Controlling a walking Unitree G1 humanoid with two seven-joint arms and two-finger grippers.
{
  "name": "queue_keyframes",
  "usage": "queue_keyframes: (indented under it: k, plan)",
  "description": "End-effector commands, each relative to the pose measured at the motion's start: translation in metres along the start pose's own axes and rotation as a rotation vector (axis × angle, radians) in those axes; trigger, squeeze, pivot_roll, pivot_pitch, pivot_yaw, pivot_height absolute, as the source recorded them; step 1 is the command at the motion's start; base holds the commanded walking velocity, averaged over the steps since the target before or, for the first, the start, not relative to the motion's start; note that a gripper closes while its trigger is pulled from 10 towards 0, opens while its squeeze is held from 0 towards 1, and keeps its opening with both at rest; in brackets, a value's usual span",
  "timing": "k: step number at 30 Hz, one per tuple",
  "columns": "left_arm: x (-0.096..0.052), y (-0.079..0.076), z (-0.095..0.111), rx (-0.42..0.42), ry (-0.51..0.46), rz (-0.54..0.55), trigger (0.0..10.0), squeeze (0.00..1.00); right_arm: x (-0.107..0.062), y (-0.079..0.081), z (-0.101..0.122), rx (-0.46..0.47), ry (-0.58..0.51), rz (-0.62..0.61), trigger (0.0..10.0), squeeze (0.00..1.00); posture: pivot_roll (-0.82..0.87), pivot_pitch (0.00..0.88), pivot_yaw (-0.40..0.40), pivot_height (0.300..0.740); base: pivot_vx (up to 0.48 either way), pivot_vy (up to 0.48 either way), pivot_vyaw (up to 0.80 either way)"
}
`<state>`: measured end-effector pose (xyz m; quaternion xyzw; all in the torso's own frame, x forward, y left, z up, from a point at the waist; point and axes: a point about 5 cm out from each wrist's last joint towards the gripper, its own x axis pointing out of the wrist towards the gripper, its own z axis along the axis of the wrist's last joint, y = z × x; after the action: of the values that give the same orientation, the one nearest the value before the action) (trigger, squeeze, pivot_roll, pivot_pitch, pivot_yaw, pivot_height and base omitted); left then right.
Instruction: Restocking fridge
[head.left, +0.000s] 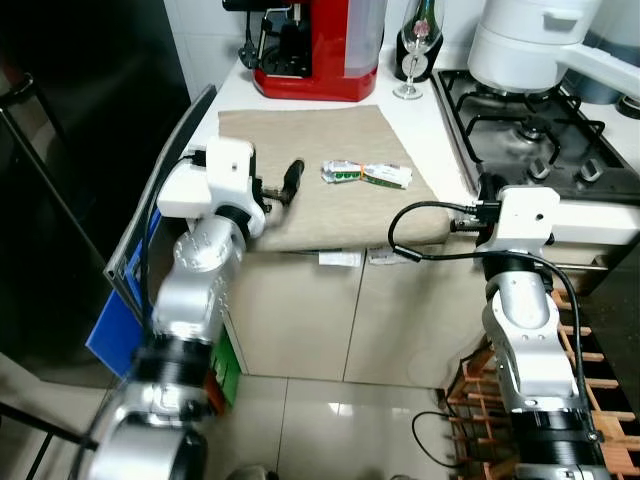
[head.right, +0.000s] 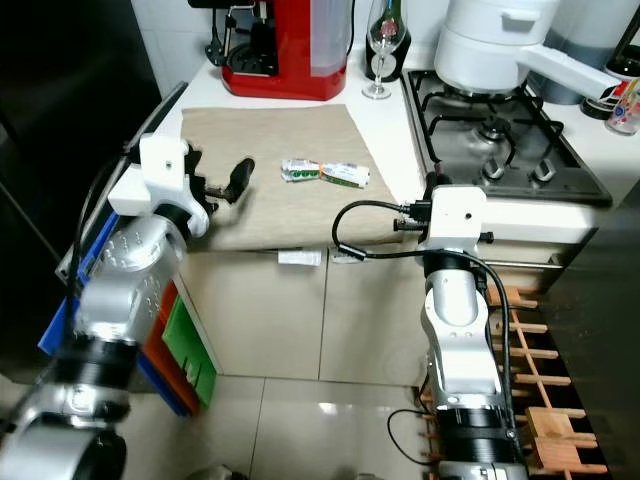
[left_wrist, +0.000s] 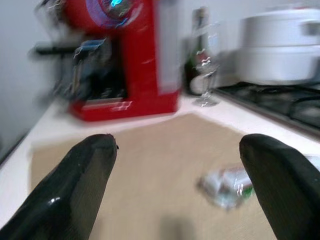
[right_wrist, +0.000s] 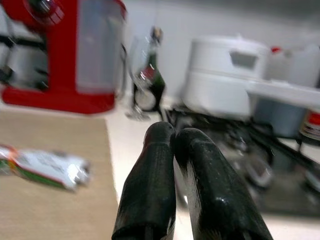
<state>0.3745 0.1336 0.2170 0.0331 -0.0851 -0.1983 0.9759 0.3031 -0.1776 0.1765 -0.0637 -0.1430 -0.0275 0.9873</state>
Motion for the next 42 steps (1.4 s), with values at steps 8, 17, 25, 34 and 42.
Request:
queue_keyframes:
  k: [8, 17, 25, 34, 42]
  plan:
    - [0.028, 0.004, 0.014, 0.107, 0.114, -0.384, 10.0, 0.0, -0.013, -0.001, 0.032, 0.08, -0.009, 0.216, 10.0, 0.0, -0.23, 0.038, 0.109, 0.74, 0.0, 0.0, 0.0]
    - [0.035, -0.008, 0.023, 0.157, 0.184, -0.65, 10.0, 0.0, -0.042, -0.004, 0.047, 0.105, 0.052, 0.295, 10.0, 0.0, -0.33, 0.125, 0.158, 0.74, 0.0, 0.0, 0.0]
    - [0.039, -0.007, 0.045, 0.232, 0.211, -0.777, 10.0, 0.0, -0.065, -0.002, 0.052, 0.127, 0.13, 0.308, 10.0, 0.0, -0.38, 0.184, 0.189, 0.74, 0.0, 0.0, 0.0]
    - [0.04, -0.001, 0.042, 0.309, 0.269, -0.723, 10.0, 0.0, -0.075, 0.005, 0.058, 0.147, 0.156, 0.331, 10.0, 0.0, -0.41, 0.195, 0.202, 0.74, 0.0, 0.0, 0.0]
    - [0.043, 0.012, 0.049, 0.365, 0.263, -0.586, 10.0, 0.0, -0.08, 0.006, 0.059, 0.149, 0.184, 0.327, 10.0, 0.0, -0.42, 0.192, 0.207, 0.74, 0.0, 0.0, 0.0]
